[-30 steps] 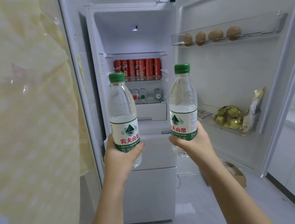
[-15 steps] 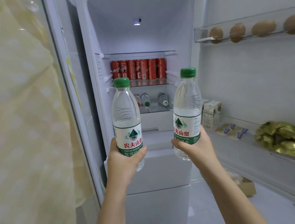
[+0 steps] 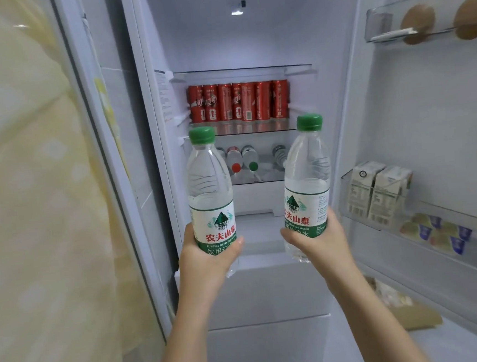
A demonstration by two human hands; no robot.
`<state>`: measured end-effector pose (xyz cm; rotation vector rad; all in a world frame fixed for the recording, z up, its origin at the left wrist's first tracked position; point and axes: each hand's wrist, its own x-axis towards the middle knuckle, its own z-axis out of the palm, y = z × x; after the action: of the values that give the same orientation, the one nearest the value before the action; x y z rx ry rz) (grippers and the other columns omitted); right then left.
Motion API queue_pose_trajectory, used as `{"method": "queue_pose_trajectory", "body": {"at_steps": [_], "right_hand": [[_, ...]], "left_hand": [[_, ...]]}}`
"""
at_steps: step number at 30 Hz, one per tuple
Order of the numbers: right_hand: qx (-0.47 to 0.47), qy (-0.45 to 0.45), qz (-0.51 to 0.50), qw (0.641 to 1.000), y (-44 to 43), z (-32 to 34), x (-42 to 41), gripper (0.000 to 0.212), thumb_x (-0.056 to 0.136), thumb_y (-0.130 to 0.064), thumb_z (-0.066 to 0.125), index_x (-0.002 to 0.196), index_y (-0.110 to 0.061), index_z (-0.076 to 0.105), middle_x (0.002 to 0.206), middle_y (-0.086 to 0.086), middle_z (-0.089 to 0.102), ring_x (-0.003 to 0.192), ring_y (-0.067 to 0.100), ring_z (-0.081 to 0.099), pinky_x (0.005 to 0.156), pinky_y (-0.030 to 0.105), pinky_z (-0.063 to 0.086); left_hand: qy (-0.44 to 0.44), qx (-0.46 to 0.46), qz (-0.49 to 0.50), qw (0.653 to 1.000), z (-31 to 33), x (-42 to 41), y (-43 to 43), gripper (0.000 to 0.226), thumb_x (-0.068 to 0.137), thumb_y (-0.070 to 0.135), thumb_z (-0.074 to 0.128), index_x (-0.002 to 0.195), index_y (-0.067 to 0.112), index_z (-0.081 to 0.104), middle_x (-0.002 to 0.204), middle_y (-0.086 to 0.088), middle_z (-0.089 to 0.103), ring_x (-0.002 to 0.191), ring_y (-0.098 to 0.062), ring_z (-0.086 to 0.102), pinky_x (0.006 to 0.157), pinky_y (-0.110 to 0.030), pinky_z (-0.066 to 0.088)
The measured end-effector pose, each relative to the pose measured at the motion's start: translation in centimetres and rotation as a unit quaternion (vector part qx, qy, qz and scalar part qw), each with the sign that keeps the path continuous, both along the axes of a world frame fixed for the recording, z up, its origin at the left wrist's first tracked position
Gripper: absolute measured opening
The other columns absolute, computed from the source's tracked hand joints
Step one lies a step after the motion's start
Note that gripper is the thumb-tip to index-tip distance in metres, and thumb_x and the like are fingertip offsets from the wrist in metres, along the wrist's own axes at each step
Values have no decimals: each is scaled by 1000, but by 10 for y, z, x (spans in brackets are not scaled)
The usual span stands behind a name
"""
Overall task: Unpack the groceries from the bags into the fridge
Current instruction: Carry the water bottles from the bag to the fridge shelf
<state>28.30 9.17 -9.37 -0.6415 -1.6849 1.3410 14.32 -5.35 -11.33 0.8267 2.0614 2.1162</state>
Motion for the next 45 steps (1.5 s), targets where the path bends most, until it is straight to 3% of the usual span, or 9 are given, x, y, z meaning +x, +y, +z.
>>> {"method": "queue_pose_trajectory", "body": {"at_steps": [5,8,15,21,23,30,33,37,45], "right_hand": [[-2,-4,13,1000,44,-12,-39,48,63,-19,79,105,-17,57,87,-3,69,77,11,66,64,24,49],[-2,-5,13,1000,77,-16,-63,48,67,-14,82,107,-23,57,91,-6,71,81,8,68,64,22,49],[5,-2,33,999,144,-18,-116,53,69,-14,84,113,-27,56,99,-10,71,86,5,68,71,38,59],[-19,0,55,998,177,-44,-147,54,71,-11,83,113,-28,54,100,-11,69,81,1,67,56,23,54],[-27,-11,60,998,184,-53,-157,54,71,-12,84,112,-30,54,98,-12,69,78,0,66,54,20,52],[-49,-45,48,997,207,-95,-196,53,69,-12,84,104,-37,53,93,-17,69,80,4,67,64,30,56],[-65,-60,25,996,211,-113,-211,56,68,-11,85,103,-38,51,91,-16,68,80,0,66,66,30,56],[-68,-73,-4,995,220,-133,-226,59,66,-10,85,107,-34,51,95,-15,67,84,-1,66,67,23,51],[-47,-100,-34,993,226,-159,-243,63,66,-8,86,103,-42,48,93,-37,62,84,-13,62,62,6,48]], "left_hand": [[3,-8,20,1000,-9,-27,41,52,56,25,90,91,39,54,81,33,66,73,9,63,50,-5,44],[1,-19,32,999,-11,-46,72,52,62,21,90,94,39,54,84,35,65,76,12,63,55,-5,45],[-17,-19,62,998,-15,-88,139,53,61,23,91,95,39,54,86,23,69,78,8,64,65,-20,50],[-42,-34,82,995,-40,-111,168,53,63,27,90,99,38,53,93,17,69,83,0,66,63,-23,53],[-59,-34,88,994,-48,-120,175,52,62,28,90,97,40,53,92,18,68,84,-1,66,66,-31,58],[-119,-40,68,990,-76,-157,202,55,51,37,83,97,42,53,88,18,69,86,-11,68,69,-47,61],[-121,-61,67,988,-93,-173,214,56,54,33,87,97,40,52,91,17,68,88,-9,67,70,-41,60],[-115,-87,64,988,-113,-191,229,55,63,22,89,93,45,49,81,26,66,78,12,62,55,-8,47],[-107,-132,41,985,-146,-208,245,54,64,19,89,94,39,49,90,20,65,77,17,59,55,-5,44]]}}
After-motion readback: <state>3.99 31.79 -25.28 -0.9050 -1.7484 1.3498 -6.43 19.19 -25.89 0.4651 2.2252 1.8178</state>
